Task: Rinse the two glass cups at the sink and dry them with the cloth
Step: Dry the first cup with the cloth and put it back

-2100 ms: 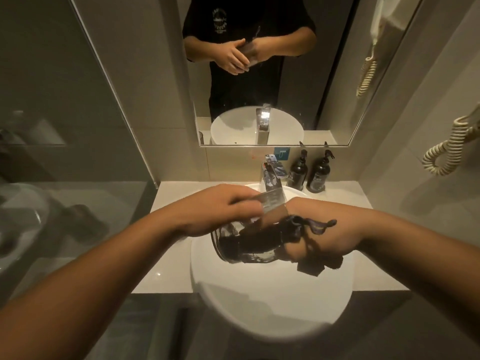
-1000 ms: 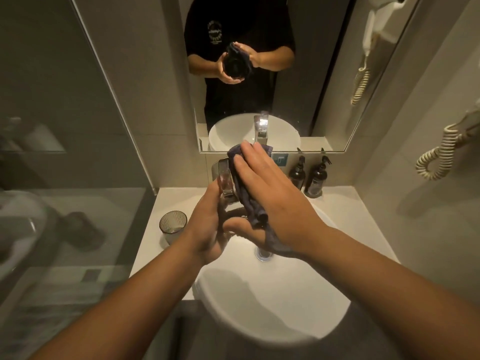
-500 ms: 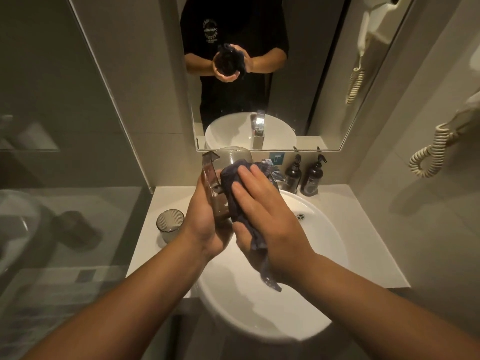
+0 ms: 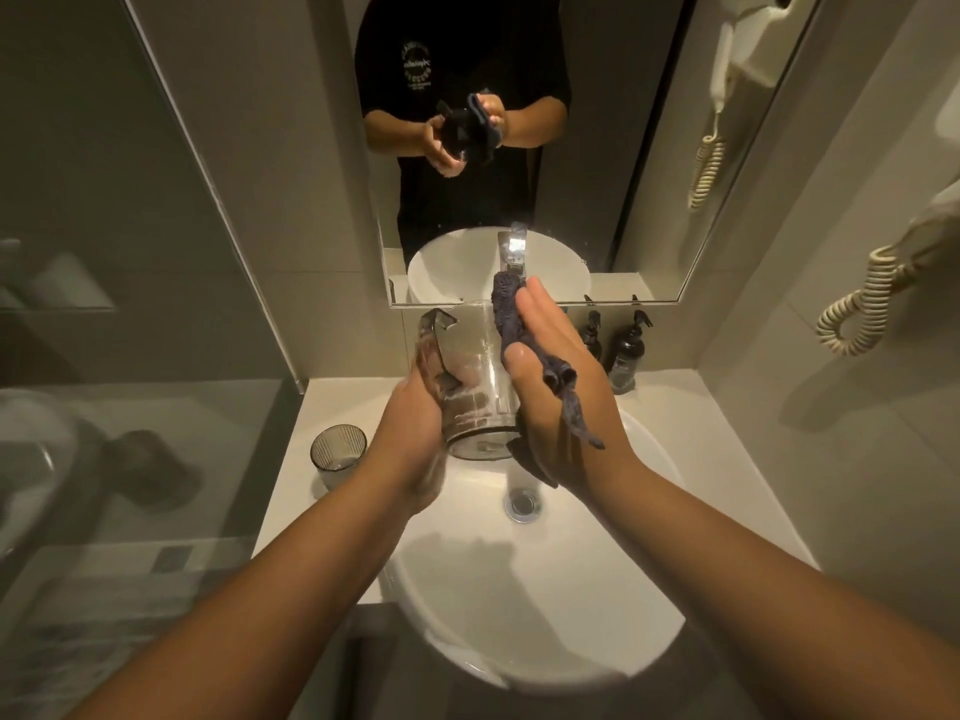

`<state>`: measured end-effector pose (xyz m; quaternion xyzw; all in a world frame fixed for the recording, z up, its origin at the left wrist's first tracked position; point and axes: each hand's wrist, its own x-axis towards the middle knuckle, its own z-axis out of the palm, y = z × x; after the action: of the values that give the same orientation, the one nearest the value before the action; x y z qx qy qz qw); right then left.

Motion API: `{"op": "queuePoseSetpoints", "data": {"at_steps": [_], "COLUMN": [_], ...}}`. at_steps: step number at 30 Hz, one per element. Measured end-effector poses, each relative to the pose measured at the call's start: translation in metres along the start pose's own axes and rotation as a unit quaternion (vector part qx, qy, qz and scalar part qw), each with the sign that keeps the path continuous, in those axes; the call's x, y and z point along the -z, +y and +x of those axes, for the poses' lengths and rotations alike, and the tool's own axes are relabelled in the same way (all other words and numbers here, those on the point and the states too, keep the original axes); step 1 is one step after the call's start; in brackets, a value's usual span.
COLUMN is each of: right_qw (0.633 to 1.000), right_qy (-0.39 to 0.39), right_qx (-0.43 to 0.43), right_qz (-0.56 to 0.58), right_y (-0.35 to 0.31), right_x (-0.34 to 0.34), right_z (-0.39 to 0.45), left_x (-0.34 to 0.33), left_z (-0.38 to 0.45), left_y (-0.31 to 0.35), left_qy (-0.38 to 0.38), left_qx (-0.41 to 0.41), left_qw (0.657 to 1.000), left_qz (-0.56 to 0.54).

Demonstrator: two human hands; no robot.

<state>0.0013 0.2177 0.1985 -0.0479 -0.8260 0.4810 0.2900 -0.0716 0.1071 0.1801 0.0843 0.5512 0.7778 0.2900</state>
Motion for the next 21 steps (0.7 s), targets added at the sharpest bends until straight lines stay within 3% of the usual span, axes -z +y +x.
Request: {"op": "queuePoseSetpoints", "data": {"at_steps": [2,7,11,14,21], "right_qw": [0.999,0.991,0.978,0.963,0.983], "right_qy": [0.002,0.001,-0.016,-0.038,0.019], "right_qx": [0.026,0.082,0.140,0.185,0.165], "right_qz": [-0.038,-0.107,-0.153,-0.190,-0.080], "right_y": [0.002,0.000,-0.003,0.001,0.006], "right_x": [-0.001,0.001,-0.001,-0.006,0.005], "right_z": [0.000,0.005,-0.001,-0.022,-0.022], "left_x": [0.002,-0.003,-0.009,-0.006,-0.012], "left_z": [0.001,-0.009,-0.002,0.001,-0.005], "left_y": [0.001,0.016,0.010,0.011,0.006], "left_qy": [0.040,-0.057,-0.007,-0.017,-0.032], "left_qx": [-0.021,-0.016,-0.035,0.000,0.018], "left_qw": [0.999,0.997,0.999,0.997,0.994], "left_qz": [0.026,-0.057,-0.040,-0.081,-0.103]}}
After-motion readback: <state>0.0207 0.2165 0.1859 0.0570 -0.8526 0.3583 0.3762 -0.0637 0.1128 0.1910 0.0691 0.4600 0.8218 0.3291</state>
